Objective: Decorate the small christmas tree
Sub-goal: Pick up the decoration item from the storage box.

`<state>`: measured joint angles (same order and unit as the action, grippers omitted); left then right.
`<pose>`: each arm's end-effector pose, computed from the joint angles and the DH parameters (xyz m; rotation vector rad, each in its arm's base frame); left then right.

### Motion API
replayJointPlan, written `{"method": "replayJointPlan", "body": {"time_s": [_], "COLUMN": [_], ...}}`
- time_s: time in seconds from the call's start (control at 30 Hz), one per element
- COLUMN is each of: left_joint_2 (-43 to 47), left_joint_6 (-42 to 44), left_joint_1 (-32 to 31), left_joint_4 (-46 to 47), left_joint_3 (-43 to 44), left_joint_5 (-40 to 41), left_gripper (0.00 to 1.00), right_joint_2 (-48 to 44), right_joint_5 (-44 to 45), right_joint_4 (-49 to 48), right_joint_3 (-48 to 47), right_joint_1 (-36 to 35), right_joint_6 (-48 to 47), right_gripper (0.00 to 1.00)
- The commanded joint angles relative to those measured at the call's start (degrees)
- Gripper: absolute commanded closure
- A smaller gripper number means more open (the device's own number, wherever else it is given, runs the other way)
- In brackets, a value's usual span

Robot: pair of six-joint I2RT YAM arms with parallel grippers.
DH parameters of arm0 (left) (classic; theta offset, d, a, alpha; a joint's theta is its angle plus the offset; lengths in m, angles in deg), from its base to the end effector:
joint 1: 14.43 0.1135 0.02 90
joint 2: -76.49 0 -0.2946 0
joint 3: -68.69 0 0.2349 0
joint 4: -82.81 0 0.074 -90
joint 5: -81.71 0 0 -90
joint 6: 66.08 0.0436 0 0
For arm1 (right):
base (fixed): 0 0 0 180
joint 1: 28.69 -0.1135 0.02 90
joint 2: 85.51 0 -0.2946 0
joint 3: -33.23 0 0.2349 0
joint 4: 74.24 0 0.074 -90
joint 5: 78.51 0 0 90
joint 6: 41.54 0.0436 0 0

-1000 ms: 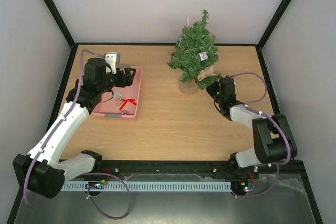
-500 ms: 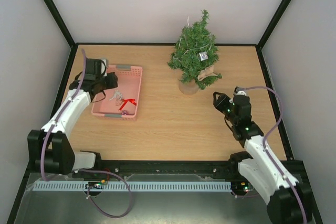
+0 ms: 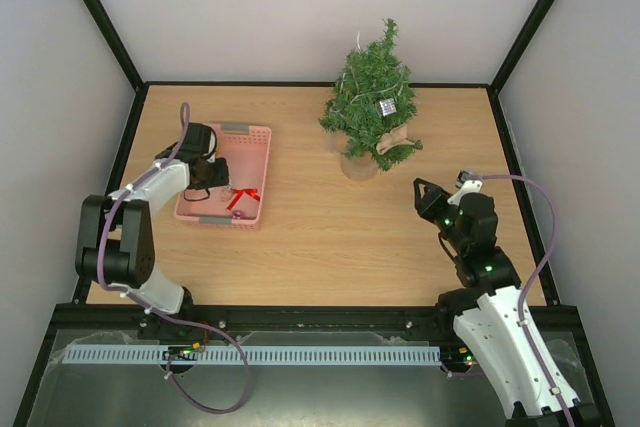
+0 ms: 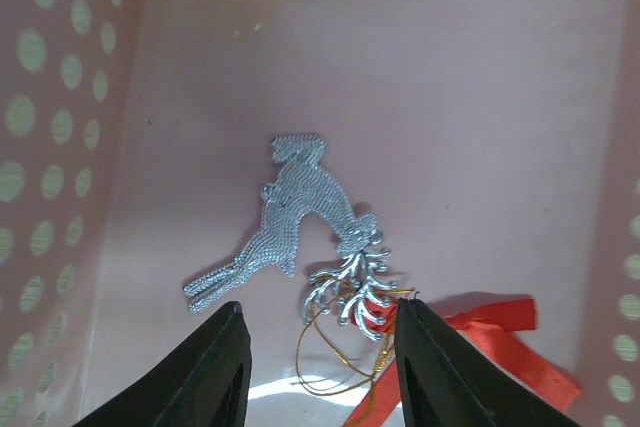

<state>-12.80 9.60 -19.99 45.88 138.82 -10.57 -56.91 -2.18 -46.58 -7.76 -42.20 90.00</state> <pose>0.3022 -0.0312 0.2334 -0.1800 2.5529 -0.1848 0.0978 0.0341 0.2743 0.2939 1.9017 0.8799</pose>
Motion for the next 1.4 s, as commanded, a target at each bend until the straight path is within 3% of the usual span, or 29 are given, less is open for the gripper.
{"method": "replayJointPlan", "body": {"time_s": [0.0,0.2,0.57,0.67,0.73,0.8,1.37], "left_joint_2": [-2.7,-6.3,-11.0,-11.1,-10.8,-9.5,9.1], "left_joint_6": [0.6,0.7,0.4,0.4,0.7,1.0,3.5], "left_joint_1": [0.0,0.0,0.0,0.0,0.0,-0.1,-5.6], "left_joint_4": [1.0,1.6,2.6,2.6,2.1,1.4,-4.7], "left_joint_3": [-1.3,-1.2,0.0,-0.3,-0.1,0.1,3.9], "left_joint_5": [2.0,4.7,1.0,0.7,0.1,-0.9,-0.5], "left_gripper": [0.60,0.65,0.68,0.78,0.90,0.97,0.98], "right_joint_2": [-1.2,-1.9,-2.1,-2.0,-2.1,-2.1,0.0], "right_joint_5": [-1.2,-1.1,-0.4,0.0,0.2,0.1,0.6], "right_joint_4": [3.3,3.6,3.8,4.3,4.7,5.1,8.3], "right_joint_3": [-2.9,-3.3,-4.1,-4.8,-5.1,-5.5,-12.5], "right_joint_1": [-0.2,-0.2,-0.2,-0.2,-0.2,-0.2,-0.2], "right_joint_6": [-2.2,-3.0,-3.6,-4.3,-4.6,-4.7,-9.3], "right_gripper": [0.66,0.66,0.66,0.66,0.66,0.66,0.67]}}
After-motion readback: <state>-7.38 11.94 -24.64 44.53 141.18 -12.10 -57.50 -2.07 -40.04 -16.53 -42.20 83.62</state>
